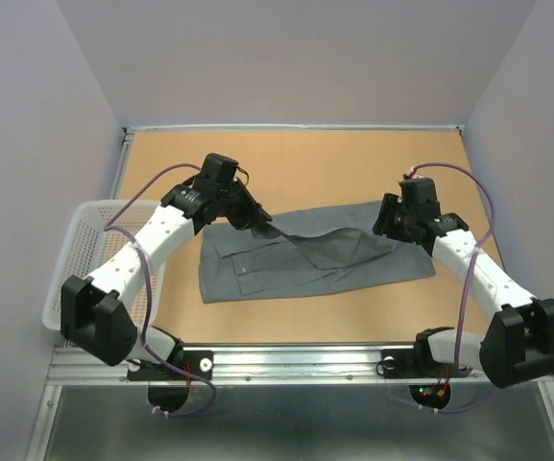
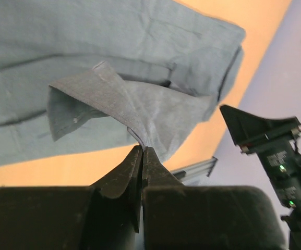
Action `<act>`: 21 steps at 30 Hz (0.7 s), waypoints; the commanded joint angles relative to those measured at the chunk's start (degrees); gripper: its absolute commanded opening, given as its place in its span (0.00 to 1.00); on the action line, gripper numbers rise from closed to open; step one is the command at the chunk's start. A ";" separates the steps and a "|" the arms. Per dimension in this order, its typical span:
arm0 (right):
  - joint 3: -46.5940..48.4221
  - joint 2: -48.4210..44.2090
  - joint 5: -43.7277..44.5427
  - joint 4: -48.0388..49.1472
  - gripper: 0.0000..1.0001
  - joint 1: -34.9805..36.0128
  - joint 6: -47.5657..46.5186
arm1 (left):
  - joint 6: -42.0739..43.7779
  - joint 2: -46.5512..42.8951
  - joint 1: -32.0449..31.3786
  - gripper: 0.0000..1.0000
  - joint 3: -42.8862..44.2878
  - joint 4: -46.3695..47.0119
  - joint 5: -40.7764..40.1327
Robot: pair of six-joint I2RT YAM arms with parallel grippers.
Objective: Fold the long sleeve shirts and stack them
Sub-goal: Fold the shirt
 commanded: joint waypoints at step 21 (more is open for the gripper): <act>-1.17 -8.97 -3.37 2.61 0.57 -0.36 0.36 | -32.82 -11.76 -13.69 0.10 -8.95 1.86 -15.75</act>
